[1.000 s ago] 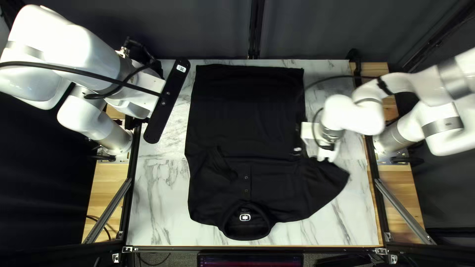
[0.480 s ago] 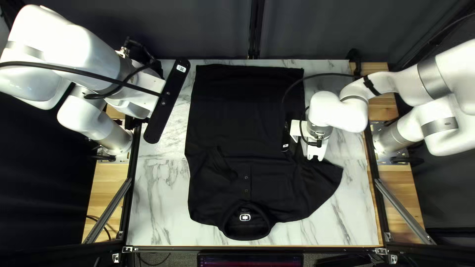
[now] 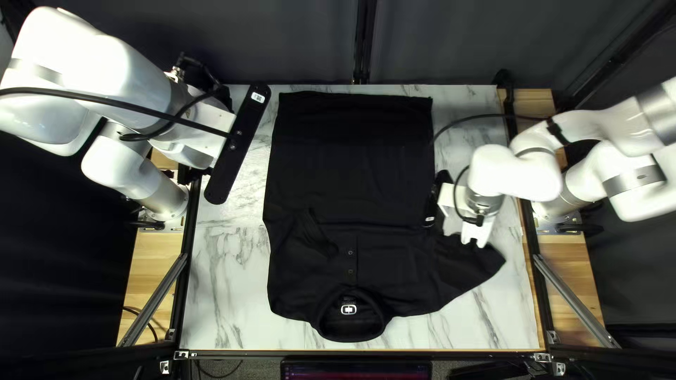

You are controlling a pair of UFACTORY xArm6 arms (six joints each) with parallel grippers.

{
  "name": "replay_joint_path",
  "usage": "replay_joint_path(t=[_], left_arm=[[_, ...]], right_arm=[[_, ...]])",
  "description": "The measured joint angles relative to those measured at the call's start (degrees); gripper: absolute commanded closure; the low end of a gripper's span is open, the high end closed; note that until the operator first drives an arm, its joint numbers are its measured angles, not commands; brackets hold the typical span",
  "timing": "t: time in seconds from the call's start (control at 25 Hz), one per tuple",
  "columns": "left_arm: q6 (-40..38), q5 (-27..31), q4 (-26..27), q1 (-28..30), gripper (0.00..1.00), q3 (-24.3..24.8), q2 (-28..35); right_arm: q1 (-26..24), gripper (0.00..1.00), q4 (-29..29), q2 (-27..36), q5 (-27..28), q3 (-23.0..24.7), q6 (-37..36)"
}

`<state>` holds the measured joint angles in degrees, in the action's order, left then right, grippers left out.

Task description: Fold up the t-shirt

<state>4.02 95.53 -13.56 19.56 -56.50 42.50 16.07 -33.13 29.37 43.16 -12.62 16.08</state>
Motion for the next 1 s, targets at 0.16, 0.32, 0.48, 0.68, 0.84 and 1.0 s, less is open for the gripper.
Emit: replay_joint_path(t=[0.16,0.32,0.48,0.68,0.84,1.0], left_arm=[[0.0,0.0,0.0,0.0,0.00,0.0,0.0],[0.0,0.0,0.0,0.0,0.00,0.0,0.0],[0.0,0.0,0.0,0.0,0.00,0.0,0.0],[0.0,0.0,0.0,0.0,0.00,0.0,0.0],[0.0,0.0,0.0,0.0,0.00,0.0,0.0],[0.0,0.0,0.0,0.0,0.00,0.0,0.0]], right_arm=[[2.0,1.00,1.2,7.3,-0.5,3.5,7.2],[3.3,1.00,2.7,10.1,-1.2,4.7,11.2],[3.4,1.00,2.7,9.6,-1.8,4.4,11.3],[3.4,1.00,2.7,9.6,-1.8,4.4,11.3],[3.1,1.00,2.8,8.7,-2.2,3.8,10.1],[2.4,1.00,4.1,5.5,-5.2,1.7,8.5]])
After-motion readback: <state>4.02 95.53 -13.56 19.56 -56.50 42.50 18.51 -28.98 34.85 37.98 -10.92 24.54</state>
